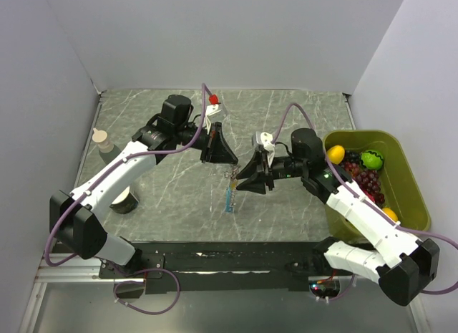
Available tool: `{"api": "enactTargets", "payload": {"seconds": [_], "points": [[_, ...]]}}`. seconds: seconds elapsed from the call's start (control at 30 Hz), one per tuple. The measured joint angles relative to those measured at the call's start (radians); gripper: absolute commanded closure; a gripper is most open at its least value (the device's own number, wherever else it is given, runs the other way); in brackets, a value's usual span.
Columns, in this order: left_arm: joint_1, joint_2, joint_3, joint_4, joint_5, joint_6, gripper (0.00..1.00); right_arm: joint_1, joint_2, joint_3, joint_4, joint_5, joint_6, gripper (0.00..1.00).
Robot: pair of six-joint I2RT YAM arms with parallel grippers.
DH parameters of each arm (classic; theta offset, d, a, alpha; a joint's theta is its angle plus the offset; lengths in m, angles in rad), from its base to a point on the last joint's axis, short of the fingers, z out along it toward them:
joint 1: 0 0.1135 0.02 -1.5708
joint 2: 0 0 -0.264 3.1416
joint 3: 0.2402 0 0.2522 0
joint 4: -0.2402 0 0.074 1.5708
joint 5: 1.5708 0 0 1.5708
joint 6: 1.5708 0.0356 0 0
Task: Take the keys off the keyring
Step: Remove the key from the keyring.
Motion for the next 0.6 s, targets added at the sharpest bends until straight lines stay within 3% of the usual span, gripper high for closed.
{"api": "enactTargets", "payload": {"seconds": [0.23, 0.6], "points": [[0.002, 0.0, -0.017, 0.014, 0.0, -0.004, 0.99, 0.002, 0.005, 0.0, 0.014, 0.022, 0.011, 0.63], [0.011, -0.002, -0.02, 0.035, 0.0, -0.019, 0.99, 0.005, 0.045, 0.0, 0.011, 0.024, 0.018, 0.59]]}}
